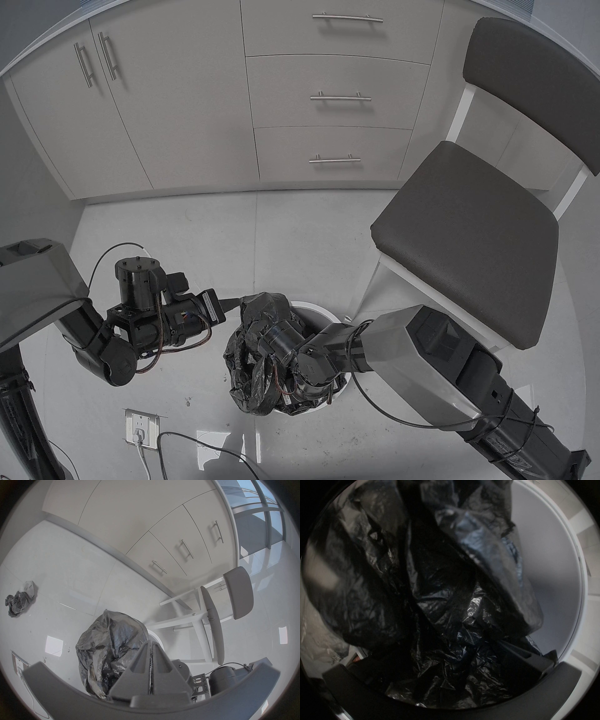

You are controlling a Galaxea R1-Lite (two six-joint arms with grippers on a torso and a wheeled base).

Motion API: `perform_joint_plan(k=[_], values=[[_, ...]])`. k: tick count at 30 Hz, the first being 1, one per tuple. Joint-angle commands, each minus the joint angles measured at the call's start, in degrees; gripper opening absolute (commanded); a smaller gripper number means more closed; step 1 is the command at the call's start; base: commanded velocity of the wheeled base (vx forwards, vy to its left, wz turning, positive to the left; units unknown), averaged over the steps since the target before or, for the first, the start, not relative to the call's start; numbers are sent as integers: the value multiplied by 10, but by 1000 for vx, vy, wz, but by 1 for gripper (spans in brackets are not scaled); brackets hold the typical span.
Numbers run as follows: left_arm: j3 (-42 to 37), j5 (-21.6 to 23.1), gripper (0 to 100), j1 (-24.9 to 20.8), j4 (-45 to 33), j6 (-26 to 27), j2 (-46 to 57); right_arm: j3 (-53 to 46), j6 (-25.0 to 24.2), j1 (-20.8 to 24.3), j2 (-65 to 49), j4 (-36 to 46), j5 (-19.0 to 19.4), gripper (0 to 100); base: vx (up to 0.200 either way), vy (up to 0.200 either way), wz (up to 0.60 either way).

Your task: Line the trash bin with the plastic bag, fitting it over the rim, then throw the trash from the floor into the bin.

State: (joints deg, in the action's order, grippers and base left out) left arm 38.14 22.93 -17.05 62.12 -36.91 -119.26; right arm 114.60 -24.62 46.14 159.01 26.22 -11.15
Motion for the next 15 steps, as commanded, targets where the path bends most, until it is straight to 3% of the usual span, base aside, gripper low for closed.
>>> perform_joint_plan(k=[1,9,15], values=[[-1,0,0,-3,0,-1,0,0,23,-2,4,-9,-3,100,0,0,0],[-2,-1,0,-5,0,0,0,0,79,-10,-34,-71,-20,100,0,0,0],[-2,-3,0,-11,0,0,4,0,86,-5,-63,-85,-21,100,0,0,0]])
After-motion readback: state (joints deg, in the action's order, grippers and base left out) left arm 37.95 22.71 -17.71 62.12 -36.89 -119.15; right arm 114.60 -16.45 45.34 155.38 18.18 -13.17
